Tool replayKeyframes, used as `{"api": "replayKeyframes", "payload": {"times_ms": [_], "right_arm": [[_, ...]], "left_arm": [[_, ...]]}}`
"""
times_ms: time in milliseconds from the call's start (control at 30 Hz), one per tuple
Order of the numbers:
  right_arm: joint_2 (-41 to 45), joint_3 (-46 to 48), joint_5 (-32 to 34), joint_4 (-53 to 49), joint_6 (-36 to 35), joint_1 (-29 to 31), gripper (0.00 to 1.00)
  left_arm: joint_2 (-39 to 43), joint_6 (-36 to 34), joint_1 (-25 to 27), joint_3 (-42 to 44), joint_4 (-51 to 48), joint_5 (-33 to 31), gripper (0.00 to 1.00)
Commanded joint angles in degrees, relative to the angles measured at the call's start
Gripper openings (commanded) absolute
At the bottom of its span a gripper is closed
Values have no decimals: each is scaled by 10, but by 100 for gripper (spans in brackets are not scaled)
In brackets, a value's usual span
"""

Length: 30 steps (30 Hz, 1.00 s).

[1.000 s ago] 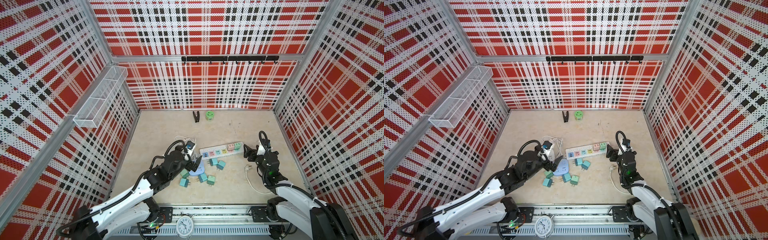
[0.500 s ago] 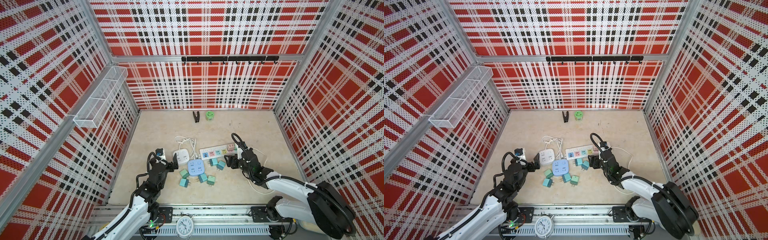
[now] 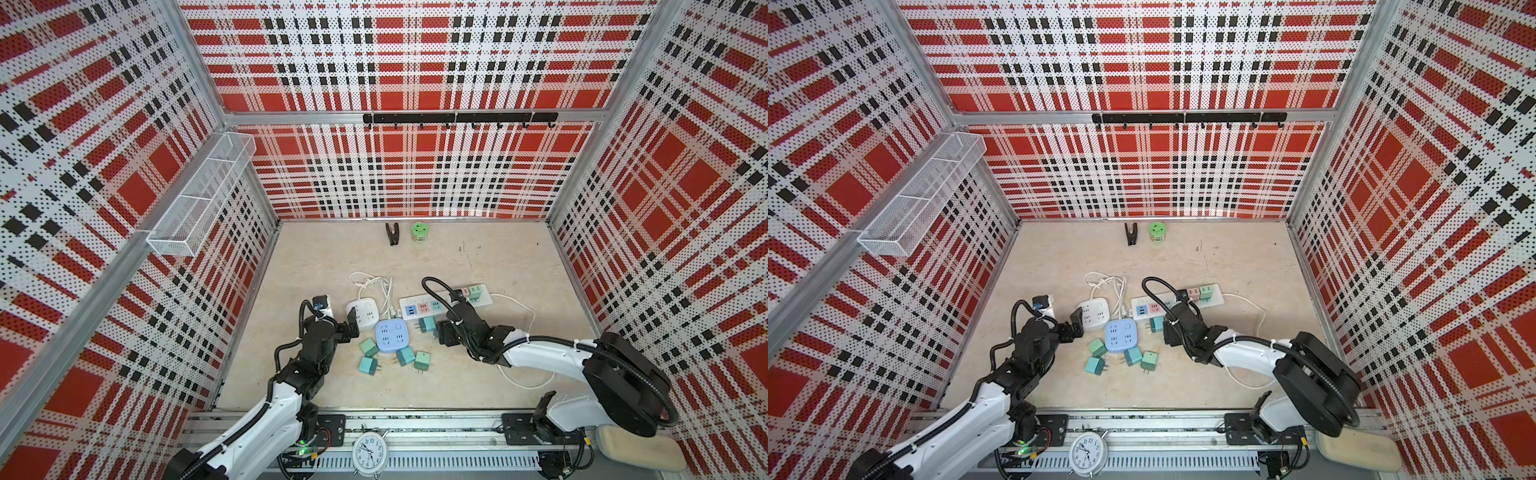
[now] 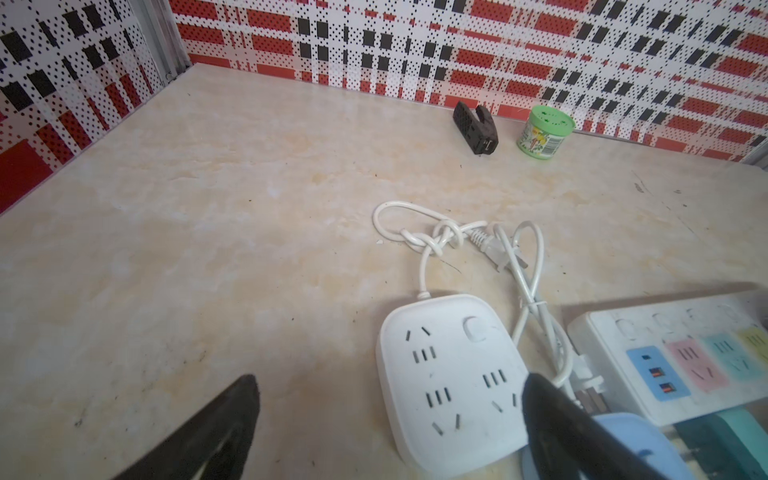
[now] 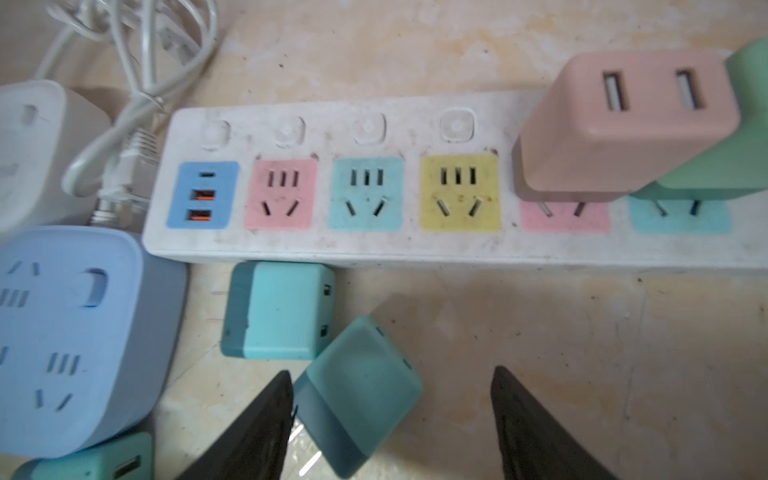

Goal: Insert the plug
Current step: 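Lower the right gripper toward the teal adapters beside the power strip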

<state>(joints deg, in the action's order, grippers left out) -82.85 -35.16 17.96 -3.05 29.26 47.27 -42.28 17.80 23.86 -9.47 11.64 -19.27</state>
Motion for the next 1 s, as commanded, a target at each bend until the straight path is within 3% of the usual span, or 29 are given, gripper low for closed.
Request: {"api": "replayKeyframes", "payload": {"times_ms": [0, 567, 967], "right_arm": [[-15, -23, 20, -17, 7, 7, 76], [-82, -50, 14, -6, 7, 23, 76], [-10, 18, 55, 0, 29, 28, 69]], "left_arm": [[11, 14, 2, -2, 19, 6, 99], [-24, 9, 5, -16, 23, 10, 99], [-28, 4, 14, -18, 25, 3, 99]]}}
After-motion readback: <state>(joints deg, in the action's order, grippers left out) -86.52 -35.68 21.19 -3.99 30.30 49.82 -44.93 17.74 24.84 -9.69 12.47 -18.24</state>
